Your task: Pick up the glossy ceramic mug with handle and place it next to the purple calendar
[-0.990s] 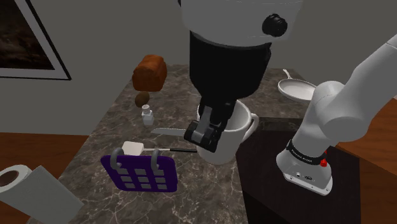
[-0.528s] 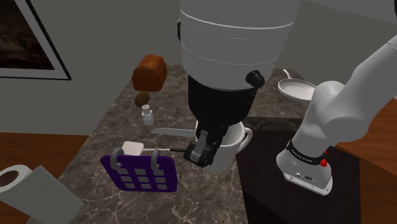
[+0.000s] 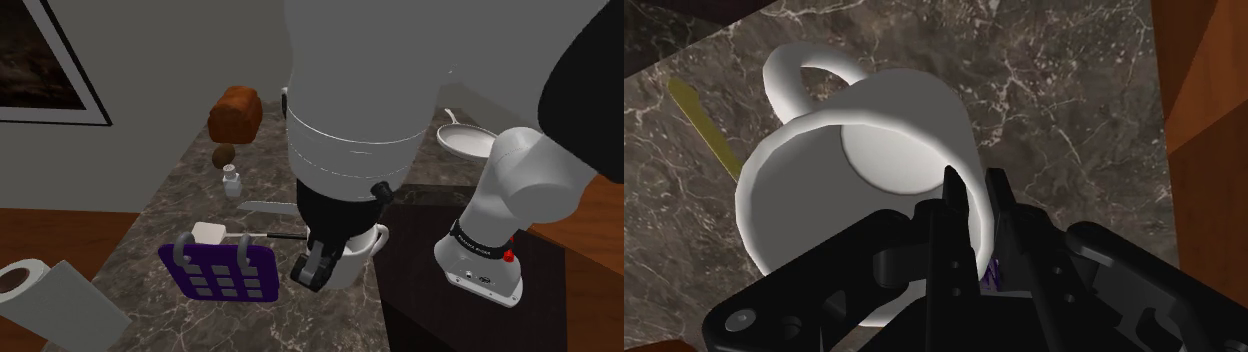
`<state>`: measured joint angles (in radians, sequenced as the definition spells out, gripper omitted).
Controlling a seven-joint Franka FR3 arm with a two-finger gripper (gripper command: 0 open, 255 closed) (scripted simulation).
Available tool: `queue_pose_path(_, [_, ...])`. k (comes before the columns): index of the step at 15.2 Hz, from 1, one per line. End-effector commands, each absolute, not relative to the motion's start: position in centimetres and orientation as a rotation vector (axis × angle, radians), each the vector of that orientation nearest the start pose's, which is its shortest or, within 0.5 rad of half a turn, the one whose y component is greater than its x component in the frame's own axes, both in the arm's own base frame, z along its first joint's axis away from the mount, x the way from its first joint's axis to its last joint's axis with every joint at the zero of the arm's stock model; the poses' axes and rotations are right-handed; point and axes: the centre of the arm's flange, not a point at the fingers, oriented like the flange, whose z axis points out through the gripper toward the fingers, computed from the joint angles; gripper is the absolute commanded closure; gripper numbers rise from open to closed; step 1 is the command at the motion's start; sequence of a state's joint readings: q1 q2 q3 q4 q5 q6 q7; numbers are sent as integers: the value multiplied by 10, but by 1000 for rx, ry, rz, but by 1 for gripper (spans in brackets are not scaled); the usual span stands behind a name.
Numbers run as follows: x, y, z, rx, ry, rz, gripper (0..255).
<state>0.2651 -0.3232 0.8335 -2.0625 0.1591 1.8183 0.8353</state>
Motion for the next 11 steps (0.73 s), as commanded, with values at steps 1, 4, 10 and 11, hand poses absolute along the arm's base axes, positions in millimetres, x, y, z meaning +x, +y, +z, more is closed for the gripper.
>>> queue_pose_path(1, [181, 457, 510, -3187, -310, -94, 255])
queue_pose_path(4, [181, 457, 495, -3187, -310, -94, 255])
queue_pose_path(10, [181, 457, 463, -3187, -310, -94, 255])
queue_pose_path(11, [181, 457, 458, -3187, -310, -94, 255])
